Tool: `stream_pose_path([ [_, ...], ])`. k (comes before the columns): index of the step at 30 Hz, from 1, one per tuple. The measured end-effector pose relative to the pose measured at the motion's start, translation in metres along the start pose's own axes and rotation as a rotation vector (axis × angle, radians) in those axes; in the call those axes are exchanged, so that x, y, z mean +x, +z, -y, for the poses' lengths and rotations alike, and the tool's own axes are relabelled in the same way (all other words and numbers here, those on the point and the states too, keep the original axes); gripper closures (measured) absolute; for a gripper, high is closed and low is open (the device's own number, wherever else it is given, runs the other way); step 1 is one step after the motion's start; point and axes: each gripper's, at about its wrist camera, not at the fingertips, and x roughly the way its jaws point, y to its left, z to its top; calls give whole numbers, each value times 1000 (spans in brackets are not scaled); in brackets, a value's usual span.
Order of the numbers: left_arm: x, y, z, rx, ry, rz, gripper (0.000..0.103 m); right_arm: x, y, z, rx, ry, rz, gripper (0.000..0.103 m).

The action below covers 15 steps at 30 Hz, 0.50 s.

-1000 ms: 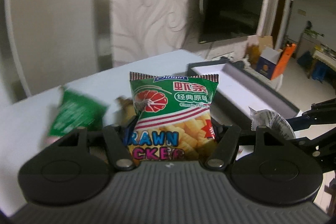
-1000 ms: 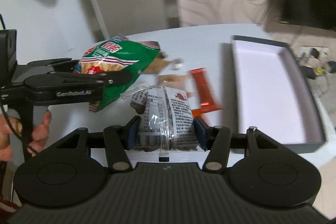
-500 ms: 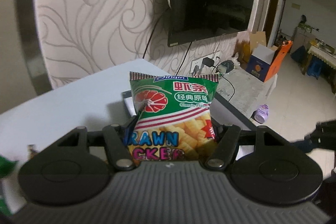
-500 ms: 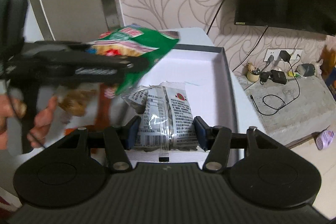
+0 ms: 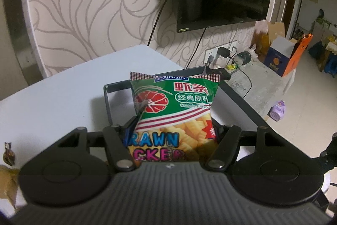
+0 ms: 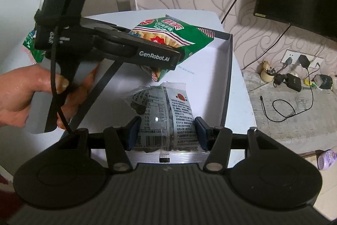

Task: Organize snacks
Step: 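Carry both packs over the black box while right gripper releases the clear pack inside, then lower the prawn cracker bag into the black box and open left gripper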

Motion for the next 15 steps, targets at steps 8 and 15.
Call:
stream_pose_path([
  [8, 3, 3, 6, 38, 2, -13, 19, 1, 1, 3, 46, 39, 8, 38],
  [15, -18, 0, 7, 63, 20, 58, 18, -17, 0, -3, 83, 35, 73, 21],
])
